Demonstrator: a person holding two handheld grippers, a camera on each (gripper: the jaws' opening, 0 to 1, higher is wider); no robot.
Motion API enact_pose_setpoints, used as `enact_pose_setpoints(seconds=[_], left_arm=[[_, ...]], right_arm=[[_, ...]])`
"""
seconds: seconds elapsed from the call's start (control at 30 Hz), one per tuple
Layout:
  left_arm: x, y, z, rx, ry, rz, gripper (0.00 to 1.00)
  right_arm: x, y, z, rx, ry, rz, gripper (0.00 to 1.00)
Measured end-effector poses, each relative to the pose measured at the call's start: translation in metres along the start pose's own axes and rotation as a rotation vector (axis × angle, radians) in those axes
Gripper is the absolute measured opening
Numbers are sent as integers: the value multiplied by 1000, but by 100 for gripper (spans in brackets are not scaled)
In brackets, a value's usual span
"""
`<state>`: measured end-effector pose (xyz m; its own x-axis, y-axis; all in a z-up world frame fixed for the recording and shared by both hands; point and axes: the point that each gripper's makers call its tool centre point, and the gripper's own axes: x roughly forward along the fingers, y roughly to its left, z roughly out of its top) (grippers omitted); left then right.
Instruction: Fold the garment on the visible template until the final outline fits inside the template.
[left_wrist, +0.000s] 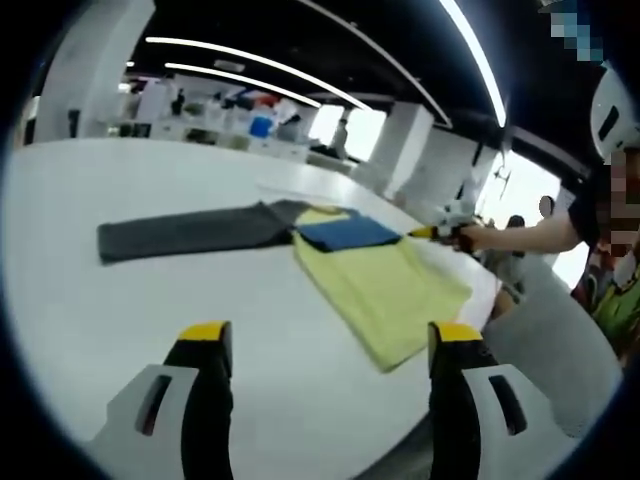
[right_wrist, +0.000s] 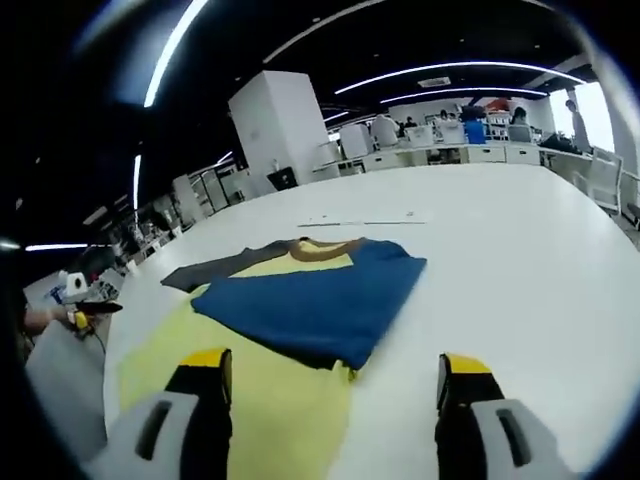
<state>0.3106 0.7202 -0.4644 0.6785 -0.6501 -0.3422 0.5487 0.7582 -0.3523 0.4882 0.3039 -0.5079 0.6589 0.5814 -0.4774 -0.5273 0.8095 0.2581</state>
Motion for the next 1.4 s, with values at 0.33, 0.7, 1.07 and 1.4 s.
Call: enact_pose_setpoints(seconds=[0.33, 0.7, 1.07, 1.4], left_arm=[[8, 14, 6, 39, 17, -2, 77], [23, 41, 17, 99, 43, -17, 77], [36, 91, 39, 166, 82, 7, 79], [30, 193, 64, 84, 57, 256, 74]], right_arm=[[-23, 10, -2, -93, 22, 17, 95], [-50, 35, -10, -134, 36, 69, 100], [-75, 50, -12, -78, -12, 60, 100], [-83, 44, -17, -49, -5, 39, 99]])
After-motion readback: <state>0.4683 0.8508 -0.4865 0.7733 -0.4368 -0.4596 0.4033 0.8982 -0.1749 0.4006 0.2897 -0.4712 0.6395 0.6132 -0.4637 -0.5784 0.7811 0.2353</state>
